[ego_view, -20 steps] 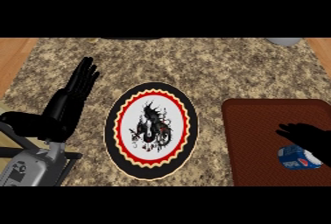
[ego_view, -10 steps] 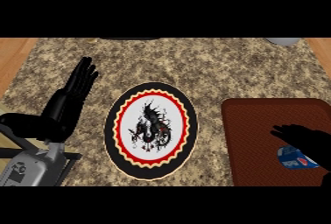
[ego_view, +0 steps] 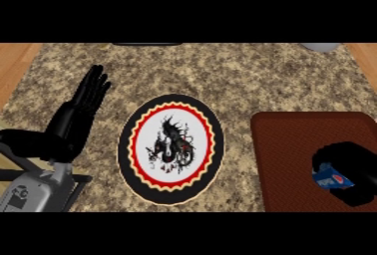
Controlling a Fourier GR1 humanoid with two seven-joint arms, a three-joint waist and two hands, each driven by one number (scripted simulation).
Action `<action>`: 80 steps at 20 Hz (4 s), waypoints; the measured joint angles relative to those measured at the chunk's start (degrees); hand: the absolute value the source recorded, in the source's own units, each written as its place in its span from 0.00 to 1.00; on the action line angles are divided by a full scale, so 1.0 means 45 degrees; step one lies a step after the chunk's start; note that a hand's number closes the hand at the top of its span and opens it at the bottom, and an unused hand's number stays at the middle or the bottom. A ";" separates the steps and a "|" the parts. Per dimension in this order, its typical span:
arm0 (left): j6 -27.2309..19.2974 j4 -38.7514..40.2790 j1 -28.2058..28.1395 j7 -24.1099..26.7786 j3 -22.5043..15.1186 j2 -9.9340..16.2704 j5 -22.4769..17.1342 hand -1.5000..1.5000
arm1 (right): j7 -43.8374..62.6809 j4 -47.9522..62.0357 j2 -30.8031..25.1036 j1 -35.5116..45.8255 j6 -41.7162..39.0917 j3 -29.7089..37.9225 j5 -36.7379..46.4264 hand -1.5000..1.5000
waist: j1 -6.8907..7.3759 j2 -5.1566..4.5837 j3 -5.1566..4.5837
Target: Pick the can from the tray and place it in the plate
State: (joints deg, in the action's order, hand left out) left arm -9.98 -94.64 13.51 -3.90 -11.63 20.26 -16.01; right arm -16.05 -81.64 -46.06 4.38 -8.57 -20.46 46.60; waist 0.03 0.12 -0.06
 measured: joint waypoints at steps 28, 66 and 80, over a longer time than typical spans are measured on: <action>-0.1348 -0.0582 -0.1191 -0.0425 0.0963 0.0595 0.1069 0.50 | 1.2343 -0.6463 0.8233 -0.6546 0.7999 0.0859 0.3611 1.00 | -0.2135 0.0500 -0.0214; -0.0027 0.1142 0.1959 -0.0386 -0.0373 -0.0666 0.0841 0.50 | 1.9192 -0.2779 1.0097 0.1554 0.6545 -0.1876 0.7644 0.00 | 0.1079 -0.0348 0.0029; 0.0064 0.1529 0.2058 -0.0175 -0.0384 -0.0759 0.1000 0.50 | 1.8067 -0.0650 1.0130 0.4641 1.0321 0.0017 0.6718 0.00 | 0.1118 -0.0188 0.0045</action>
State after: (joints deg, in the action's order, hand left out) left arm -9.69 -87.76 22.77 -4.69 -13.36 16.85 -11.51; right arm 65.25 -84.56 -0.47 25.27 37.88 -20.38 76.83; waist 5.06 -0.72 0.15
